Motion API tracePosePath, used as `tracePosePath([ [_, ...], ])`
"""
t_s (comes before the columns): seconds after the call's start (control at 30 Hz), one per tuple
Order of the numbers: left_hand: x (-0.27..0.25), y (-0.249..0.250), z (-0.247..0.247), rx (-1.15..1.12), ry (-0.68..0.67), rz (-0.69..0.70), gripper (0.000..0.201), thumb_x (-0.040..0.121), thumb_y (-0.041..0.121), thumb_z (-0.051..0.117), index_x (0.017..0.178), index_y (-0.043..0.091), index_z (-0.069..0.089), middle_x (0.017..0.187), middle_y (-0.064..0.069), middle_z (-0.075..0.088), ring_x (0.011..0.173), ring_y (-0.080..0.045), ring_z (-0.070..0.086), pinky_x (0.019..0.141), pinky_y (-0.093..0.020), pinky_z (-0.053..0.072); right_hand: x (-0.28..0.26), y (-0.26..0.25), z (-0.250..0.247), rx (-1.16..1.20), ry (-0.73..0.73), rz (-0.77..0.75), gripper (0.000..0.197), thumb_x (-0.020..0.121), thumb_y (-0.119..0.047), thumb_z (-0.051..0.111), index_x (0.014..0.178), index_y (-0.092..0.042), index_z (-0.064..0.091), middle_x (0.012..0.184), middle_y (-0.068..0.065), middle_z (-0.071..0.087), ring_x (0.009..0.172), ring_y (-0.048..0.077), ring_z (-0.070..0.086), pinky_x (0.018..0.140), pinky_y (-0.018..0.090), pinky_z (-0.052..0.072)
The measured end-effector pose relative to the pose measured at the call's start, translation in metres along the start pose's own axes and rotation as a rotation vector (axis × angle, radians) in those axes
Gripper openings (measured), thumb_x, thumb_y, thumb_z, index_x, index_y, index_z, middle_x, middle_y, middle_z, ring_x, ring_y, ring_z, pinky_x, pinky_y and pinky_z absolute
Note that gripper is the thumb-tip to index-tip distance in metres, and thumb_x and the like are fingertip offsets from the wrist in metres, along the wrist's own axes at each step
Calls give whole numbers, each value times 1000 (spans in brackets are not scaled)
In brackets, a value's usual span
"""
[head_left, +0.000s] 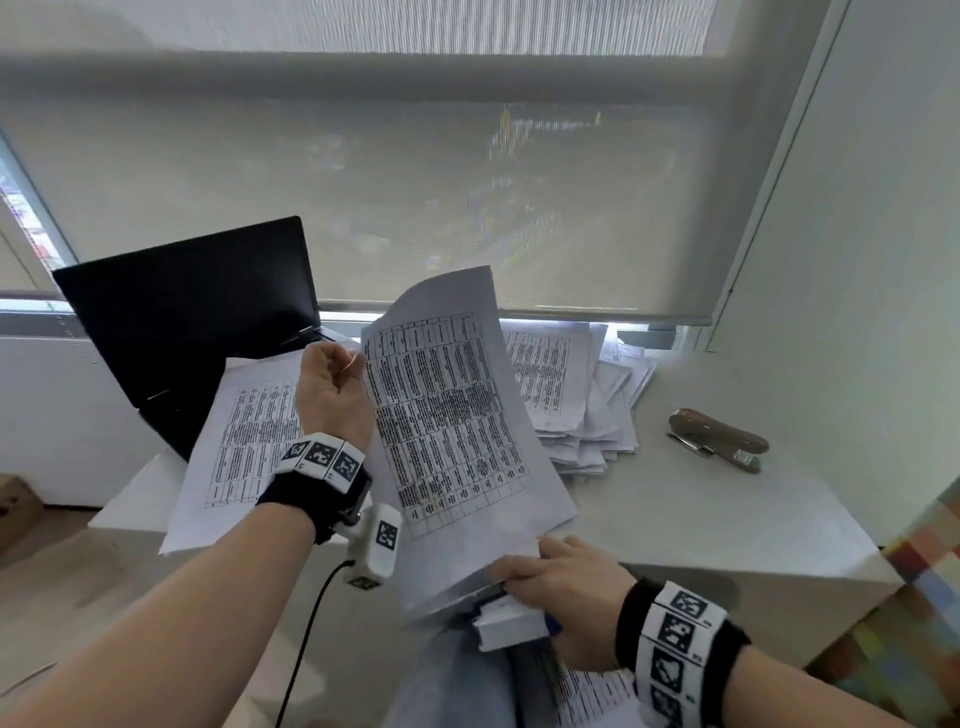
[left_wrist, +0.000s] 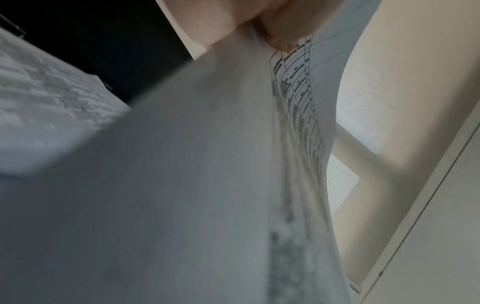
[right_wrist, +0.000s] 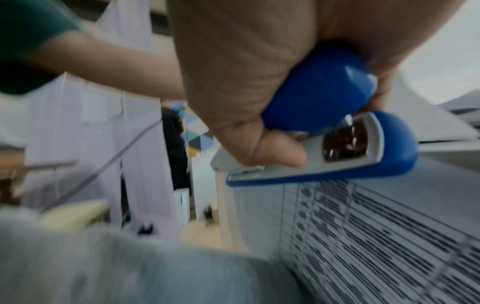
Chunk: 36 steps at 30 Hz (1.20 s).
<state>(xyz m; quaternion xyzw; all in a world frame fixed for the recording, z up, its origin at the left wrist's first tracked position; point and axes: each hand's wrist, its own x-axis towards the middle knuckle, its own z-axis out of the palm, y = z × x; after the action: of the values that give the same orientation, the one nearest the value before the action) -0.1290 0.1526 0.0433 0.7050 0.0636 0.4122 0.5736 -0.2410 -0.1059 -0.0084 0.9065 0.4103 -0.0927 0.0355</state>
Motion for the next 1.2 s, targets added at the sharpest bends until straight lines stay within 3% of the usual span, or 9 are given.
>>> tracePosePath([
  [0.2,9,-8,-18,63,-35,-11,33,95,9,59,78,32,44,75,6,53,67,-7,51,67,-24,46,-5,9,-4,162,-29,71,47,73,-15,53,118,-29,57,134,-19,45,105,22,47,81,28,33],
  [0.4,0,-7,-19,109,-35,-17,16,94,12,61,86,17,48,73,5,52,64,-7,49,61,-15,42,4,3,4,117,-42,82,41,75,-15,54,115,-25,61,133,-16,44,110,22,46,91,31,35],
  [0.57,3,0,-23,108,-71,-40,30,94,11,61,78,30,45,77,3,56,72,-15,55,67,-26,46,3,22,-14,339,164,119,49,73,-23,58,122,-29,60,127,-22,49,111,9,50,99,22,41],
  [0.7,7,11,-31,103,-67,-72,30,94,10,61,77,29,45,74,7,54,67,-5,53,66,-22,42,-16,44,-69,706,432,137,47,75,-9,70,120,-20,66,116,-16,60,102,1,59,93,15,45],
  [0.77,7,17,-32,137,-129,-107,18,93,12,62,84,20,49,73,7,53,63,-5,49,61,-16,41,-27,52,-101,945,564,160,35,68,-4,66,102,-14,69,90,-14,66,71,6,62,64,17,50],
  [0.83,3,19,-28,121,-226,-160,10,92,9,61,91,16,54,77,5,60,67,-11,54,66,-22,48,-30,62,-118,1133,704,243,28,59,-5,58,83,-18,64,58,-12,57,45,6,46,44,16,36],
  [0.93,-5,16,-18,-35,-363,-308,15,94,3,57,90,17,59,79,-5,67,73,-26,60,71,-46,53,-14,83,-121,1343,855,419,24,52,-4,57,74,-14,61,57,0,50,48,14,43,43,21,32],
  [1.07,-22,15,-5,-184,-434,-379,11,90,31,65,82,24,64,79,-15,65,75,-31,57,70,-49,51,17,101,-102,1402,905,596,19,67,7,61,76,-9,61,57,3,56,49,18,51,44,21,42],
  [1.2,-33,17,4,-221,-479,-414,34,86,49,59,96,17,62,100,-17,69,91,-36,64,88,-55,53,50,107,-72,1368,870,686,19,73,3,63,90,-5,66,67,9,61,59,24,57,59,33,50],
])
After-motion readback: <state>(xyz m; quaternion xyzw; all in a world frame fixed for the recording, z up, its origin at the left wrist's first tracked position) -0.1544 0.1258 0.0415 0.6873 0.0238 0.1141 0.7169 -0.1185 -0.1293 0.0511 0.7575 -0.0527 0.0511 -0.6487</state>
